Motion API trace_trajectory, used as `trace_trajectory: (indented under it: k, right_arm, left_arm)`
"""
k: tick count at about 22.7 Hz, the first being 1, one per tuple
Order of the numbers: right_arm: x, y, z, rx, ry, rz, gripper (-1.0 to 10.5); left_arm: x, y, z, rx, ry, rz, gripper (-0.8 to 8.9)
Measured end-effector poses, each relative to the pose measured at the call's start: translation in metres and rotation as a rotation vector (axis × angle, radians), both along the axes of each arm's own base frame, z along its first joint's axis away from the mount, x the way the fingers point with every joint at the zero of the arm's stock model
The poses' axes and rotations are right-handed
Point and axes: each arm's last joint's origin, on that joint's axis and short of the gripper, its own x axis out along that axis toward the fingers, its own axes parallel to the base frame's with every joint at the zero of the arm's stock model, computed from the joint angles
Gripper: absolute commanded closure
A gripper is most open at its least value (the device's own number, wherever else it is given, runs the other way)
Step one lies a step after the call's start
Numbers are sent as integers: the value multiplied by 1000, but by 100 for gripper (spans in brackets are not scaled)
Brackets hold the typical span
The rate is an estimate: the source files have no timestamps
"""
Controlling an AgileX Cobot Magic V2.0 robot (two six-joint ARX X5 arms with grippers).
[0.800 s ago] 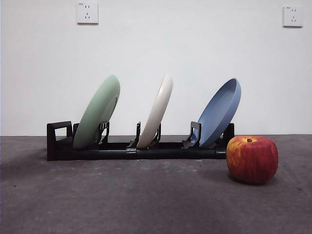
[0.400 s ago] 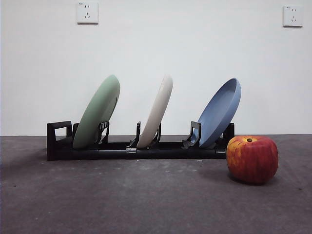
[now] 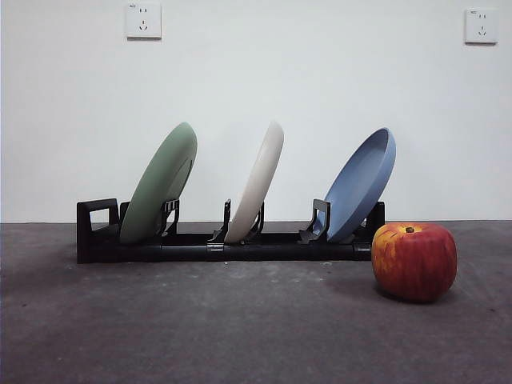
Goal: Take the green plate from the plate rack,put the plate on the table,take the apple from the table,put the apple in the plate
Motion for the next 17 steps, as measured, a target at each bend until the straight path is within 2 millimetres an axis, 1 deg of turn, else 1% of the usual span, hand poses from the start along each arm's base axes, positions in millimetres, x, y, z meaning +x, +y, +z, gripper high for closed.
trace_trajectory:
  k: [4,6,9,12,14,15,17]
  right_arm:
    - [0,0,1,0,-1,0,286]
    - [0,0,1,-2,-5,2,286]
    - [0,0,1,-2,-5,2,286]
    - [0,0,1,-2,-4,2,286]
    - [0,0,1,-2,-4,2,286]
    - [0,0,1,-2,-4,2,287]
    - [0,0,1,-3,-1,2,287]
  left_arm:
    - [13,-8,-7,-9,17,-2,283]
    - [27,-14,-12,-5,45,2,283]
    - [59,-26,-18,1,80,8,284]
    - [96,-41,-24,22,136,10,287]
    - [119,-48,-30,44,192,15,390]
    - [128,-50,-34,53,217,19,410]
    - [147,-53,-44,69,263,30,410]
